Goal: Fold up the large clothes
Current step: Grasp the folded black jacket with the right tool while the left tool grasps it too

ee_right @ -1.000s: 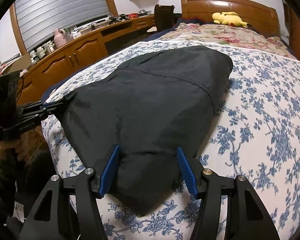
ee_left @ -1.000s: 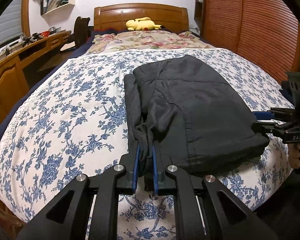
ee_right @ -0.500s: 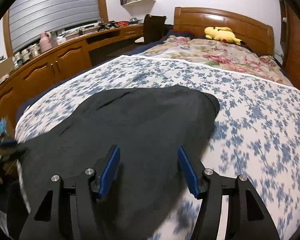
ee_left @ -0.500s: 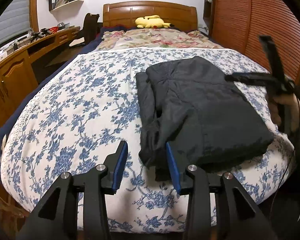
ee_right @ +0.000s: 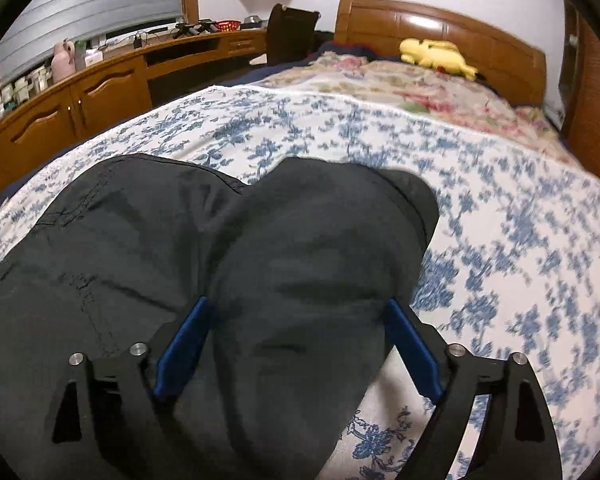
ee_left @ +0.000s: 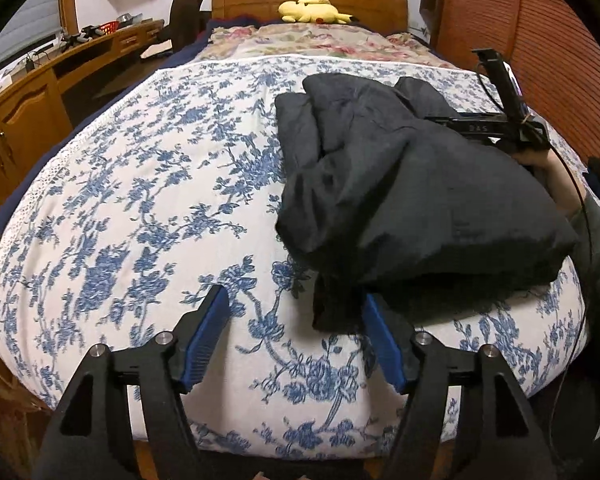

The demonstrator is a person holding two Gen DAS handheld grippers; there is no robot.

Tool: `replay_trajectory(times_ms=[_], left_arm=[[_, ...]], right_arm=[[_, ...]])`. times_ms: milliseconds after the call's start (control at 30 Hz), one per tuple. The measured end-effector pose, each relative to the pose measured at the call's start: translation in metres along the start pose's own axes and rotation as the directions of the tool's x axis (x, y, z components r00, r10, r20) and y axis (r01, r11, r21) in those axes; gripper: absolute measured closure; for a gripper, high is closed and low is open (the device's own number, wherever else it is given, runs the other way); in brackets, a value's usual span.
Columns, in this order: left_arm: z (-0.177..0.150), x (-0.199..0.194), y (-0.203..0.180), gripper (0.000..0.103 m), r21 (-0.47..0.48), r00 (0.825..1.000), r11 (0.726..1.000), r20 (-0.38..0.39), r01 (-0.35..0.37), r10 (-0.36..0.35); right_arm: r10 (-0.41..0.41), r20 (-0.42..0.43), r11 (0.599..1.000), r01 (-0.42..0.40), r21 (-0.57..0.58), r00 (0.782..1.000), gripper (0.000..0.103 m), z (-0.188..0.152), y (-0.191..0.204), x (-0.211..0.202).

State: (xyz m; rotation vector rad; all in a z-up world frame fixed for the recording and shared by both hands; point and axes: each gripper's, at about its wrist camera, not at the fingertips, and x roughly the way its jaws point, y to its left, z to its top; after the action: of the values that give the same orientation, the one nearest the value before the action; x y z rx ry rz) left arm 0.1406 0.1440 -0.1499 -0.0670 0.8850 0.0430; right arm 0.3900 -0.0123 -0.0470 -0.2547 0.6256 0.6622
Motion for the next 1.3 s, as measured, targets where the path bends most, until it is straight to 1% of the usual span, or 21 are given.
replay_trajectory(times_ms=[100, 200, 367, 567, 867, 1000, 1067, 1133, 1200, 1233, 1300], left_arm=[[0.003, 0.004, 0.000, 0.033, -0.009, 1.000, 1.000, -0.005, 0.010, -0.010], [0.005, 0.005, -0.002, 0.033, -0.002, 1.000, 1.000, -0.005, 0.011, -0.011], [0.005, 0.002, -0.007, 0.033, -0.001, 1.000, 1.000, 0.002, 0.025, -0.025], [0.003, 0.002, -0.011, 0.033, 0.003, 1.000, 1.000, -0.003, 0.030, -0.030], [0.002, 0.002, -0.013, 0.033, 0.006, 0.999, 0.999, 0.000, 0.036, -0.036], [0.002, 0.003, -0.016, 0.048, 0.010, 0.998, 0.998, -0.001, 0.067, -0.067], [0.002, 0.003, -0.018, 0.053, 0.022, 0.997, 0.997, -0.001, 0.076, -0.076], [0.002, 0.003, -0.019, 0.055, 0.024, 0.997, 0.997, -0.004, 0.078, -0.078], [0.002, 0.003, -0.019, 0.057, 0.020, 0.997, 0.996, -0.005, 0.082, -0.082], [0.002, 0.003, -0.018, 0.060, 0.015, 0.996, 0.996, -0.006, 0.092, -0.092], [0.002, 0.005, -0.016, 0.071, -0.006, 0.993, 0.993, -0.013, 0.116, -0.117]], right_arm=[[0.045, -0.005, 0.998, -0.045, 0.053, 0.999, 0.011, 0.001, -0.012, 0.002], [0.072, -0.010, 0.994, -0.071, 0.086, 0.997, 0.011, 0.001, -0.020, 0.004], [0.072, 0.004, 0.991, -0.072, 0.110, 0.997, 0.011, 0.002, -0.027, 0.003], [0.073, 0.019, 0.988, -0.075, 0.138, 0.997, 0.011, -0.005, -0.030, -0.004], [0.105, 0.004, 0.979, -0.104, 0.174, 0.994, 0.012, -0.008, -0.030, -0.005], [0.151, -0.006, 0.970, -0.147, 0.195, 0.989, 0.021, -0.008, -0.033, -0.004], [0.170, -0.007, 0.964, -0.165, 0.209, 0.985, 0.022, -0.007, -0.035, -0.003], [0.178, -0.006, 0.961, -0.172, 0.218, 0.984, 0.023, -0.008, -0.037, -0.003], [0.190, -0.004, 0.958, -0.185, 0.221, 0.982, 0.029, -0.008, -0.038, -0.003], [0.195, -0.003, 0.956, -0.190, 0.223, 0.981, 0.031, -0.008, -0.038, -0.004], [0.206, 0.004, 0.952, -0.202, 0.229, 0.978, 0.042, -0.009, -0.038, -0.005]])
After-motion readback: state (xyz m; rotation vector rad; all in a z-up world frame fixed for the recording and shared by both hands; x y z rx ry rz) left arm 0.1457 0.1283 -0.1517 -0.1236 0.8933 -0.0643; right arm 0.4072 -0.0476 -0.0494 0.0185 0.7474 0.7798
